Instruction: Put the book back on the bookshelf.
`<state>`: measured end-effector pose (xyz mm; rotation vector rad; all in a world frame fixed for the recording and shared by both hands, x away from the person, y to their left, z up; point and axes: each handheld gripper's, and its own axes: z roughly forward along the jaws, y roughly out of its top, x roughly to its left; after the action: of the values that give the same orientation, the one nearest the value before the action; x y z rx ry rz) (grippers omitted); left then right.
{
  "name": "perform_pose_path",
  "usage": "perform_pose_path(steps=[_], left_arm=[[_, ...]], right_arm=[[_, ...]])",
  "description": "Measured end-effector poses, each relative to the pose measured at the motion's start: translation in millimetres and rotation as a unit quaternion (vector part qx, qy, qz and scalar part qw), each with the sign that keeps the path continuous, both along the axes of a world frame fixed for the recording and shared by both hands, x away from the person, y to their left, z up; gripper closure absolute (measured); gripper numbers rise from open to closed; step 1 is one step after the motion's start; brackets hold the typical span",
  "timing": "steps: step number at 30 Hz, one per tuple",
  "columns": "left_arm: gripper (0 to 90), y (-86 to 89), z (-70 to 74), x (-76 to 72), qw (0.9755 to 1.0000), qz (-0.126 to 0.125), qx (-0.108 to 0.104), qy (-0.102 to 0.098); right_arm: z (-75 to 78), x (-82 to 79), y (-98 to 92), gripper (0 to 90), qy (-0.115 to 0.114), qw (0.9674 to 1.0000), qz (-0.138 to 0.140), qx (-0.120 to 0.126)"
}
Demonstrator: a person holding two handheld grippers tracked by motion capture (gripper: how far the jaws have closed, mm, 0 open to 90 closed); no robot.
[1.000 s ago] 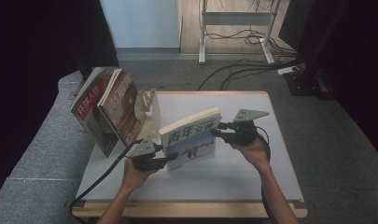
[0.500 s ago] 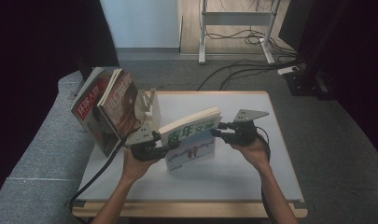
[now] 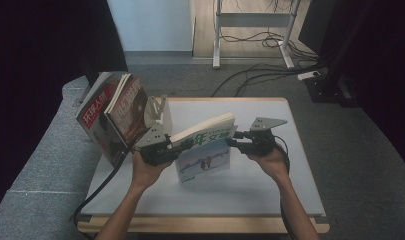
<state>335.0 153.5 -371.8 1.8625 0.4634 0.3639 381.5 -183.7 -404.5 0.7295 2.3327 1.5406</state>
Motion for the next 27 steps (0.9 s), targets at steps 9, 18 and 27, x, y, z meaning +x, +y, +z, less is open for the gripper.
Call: perform_pose_path(steps=[9, 18, 27], left_arm=[[73.2, -0.1, 1.5, 1.3, 1.0, -0.002, 0.006, 0.003], [73.1, 1.0, 4.1, 3.2, 0.9997, -0.013, 0.014, 0.013], [73.2, 0.1, 11.1, 5.8, 0.9986, -0.016, 0.04, 0.031]], right_arm=[[-12.3, -5.8, -20.9, 50.5, 0.002, 0.9991, -0.036, -0.024], [-32.1, -14.2, -48.8, 34.1, 0.013, 0.9932, -0.102, -0.054], [-62.1, -20.5, -71.3, 20.7, 0.041, 0.9824, -0.155, -0.096]])
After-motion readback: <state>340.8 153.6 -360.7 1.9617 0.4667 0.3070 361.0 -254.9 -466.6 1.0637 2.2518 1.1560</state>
